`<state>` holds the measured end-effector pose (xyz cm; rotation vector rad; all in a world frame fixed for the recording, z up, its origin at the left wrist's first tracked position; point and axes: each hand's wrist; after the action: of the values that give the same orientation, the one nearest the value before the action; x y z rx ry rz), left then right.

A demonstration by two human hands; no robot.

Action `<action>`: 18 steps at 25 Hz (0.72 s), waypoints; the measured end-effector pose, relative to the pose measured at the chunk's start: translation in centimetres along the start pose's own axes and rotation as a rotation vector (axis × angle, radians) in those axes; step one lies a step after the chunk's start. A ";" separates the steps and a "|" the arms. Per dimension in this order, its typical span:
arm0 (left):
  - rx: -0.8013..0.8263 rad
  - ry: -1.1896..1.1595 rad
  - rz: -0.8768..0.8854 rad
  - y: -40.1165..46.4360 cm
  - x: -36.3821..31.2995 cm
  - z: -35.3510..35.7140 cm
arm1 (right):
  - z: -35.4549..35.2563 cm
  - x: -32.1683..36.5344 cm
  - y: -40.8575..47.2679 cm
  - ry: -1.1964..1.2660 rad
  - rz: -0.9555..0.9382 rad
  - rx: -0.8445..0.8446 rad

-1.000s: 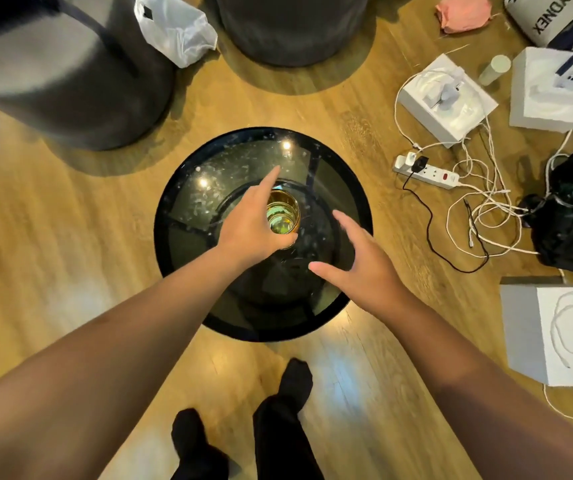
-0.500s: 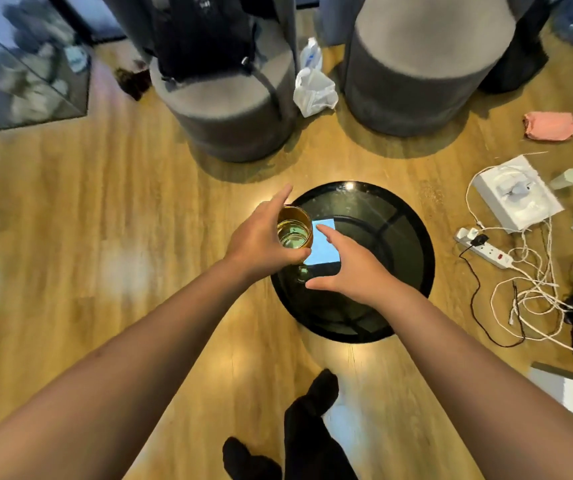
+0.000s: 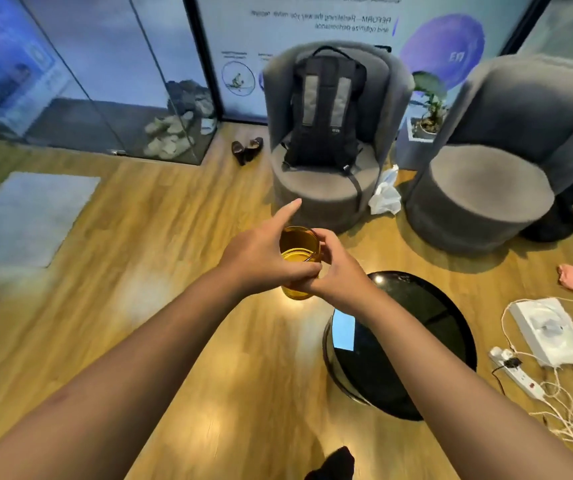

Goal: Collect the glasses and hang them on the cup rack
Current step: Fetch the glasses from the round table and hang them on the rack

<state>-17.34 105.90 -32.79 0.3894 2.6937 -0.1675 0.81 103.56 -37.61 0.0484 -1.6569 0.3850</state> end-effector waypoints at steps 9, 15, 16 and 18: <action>-0.039 -0.053 -0.057 -11.4 14.4 -21.6 | 20.9 16.1 2.9 0.101 -0.195 0.279; -0.119 -0.256 -0.199 -18.5 24.1 -30.3 | 32.9 21.7 6.9 0.120 -0.252 0.419; -0.148 -0.292 -0.234 -19.6 25.7 -31.6 | 34.9 22.6 8.0 0.117 -0.264 0.447; -0.210 -0.380 -0.312 -21.9 28.6 -33.8 | 38.7 24.3 10.5 0.120 -0.280 0.513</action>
<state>-61.77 97.91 -12.73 -0.1191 2.3468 -0.0394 -42.14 107.36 -19.10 0.6210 -1.3744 0.5764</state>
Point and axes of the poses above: each hand's wrist, its own y-axis towards the middle knuckle, its own z-axis out of the palm, x = y × z, and after that the axes turned 12 degrees about y, right-handed
